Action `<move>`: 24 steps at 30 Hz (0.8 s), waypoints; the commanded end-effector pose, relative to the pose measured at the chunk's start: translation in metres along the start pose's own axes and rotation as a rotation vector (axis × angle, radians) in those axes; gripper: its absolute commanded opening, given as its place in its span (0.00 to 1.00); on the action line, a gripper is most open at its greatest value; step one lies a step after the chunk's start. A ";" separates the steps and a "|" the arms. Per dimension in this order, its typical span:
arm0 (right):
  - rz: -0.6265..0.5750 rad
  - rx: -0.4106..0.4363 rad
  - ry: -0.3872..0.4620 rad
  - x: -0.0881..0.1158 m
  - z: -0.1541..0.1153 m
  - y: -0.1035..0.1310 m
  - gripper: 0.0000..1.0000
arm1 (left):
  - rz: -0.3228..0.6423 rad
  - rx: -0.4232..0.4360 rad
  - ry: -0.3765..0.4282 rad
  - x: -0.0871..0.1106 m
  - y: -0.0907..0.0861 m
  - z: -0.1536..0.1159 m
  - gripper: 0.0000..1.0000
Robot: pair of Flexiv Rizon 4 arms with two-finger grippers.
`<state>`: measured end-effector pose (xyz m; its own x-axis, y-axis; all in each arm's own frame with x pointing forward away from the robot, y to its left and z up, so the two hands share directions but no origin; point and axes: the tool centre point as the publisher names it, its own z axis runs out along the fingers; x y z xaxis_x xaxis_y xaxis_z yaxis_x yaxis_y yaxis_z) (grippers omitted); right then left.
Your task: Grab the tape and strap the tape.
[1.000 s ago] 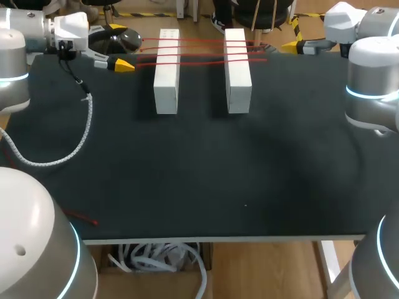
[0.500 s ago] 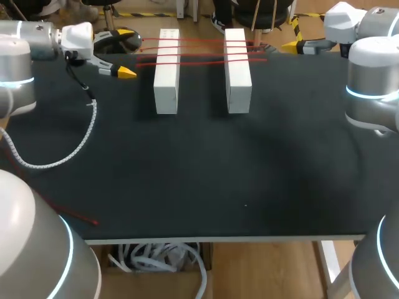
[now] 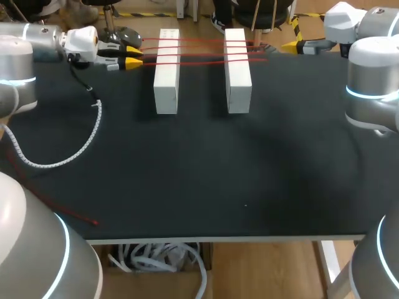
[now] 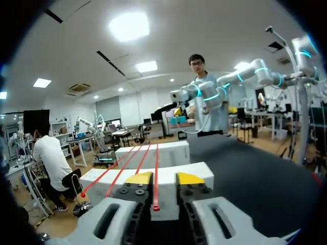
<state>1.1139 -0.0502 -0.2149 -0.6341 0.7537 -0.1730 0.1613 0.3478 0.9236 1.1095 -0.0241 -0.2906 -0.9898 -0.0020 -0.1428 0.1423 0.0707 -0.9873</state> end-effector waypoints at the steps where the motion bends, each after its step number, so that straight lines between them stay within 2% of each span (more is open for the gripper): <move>1: 0.000 -0.005 -0.001 0.000 0.000 -0.001 1.00 | -0.004 0.029 0.044 -0.005 0.010 0.001 0.34; 6: 0.000 -0.005 -0.001 0.000 0.000 -0.001 1.00 | -0.008 0.033 0.041 -0.004 0.015 0.001 0.24; 14: 0.000 -0.005 -0.001 0.000 0.000 -0.001 1.00 | -0.020 0.040 0.043 -0.003 0.020 -0.001 0.23; 24: 0.000 -0.005 -0.001 0.000 0.000 -0.001 1.00 | -0.029 0.035 0.046 -0.003 0.023 -0.006 0.28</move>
<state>1.1139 -0.0502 -0.2149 -0.6341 0.7537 -0.1730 0.1614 0.3478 0.9236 1.1103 -0.0191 -0.3109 -0.9931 0.0269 -0.1142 0.1153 0.0405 -0.9925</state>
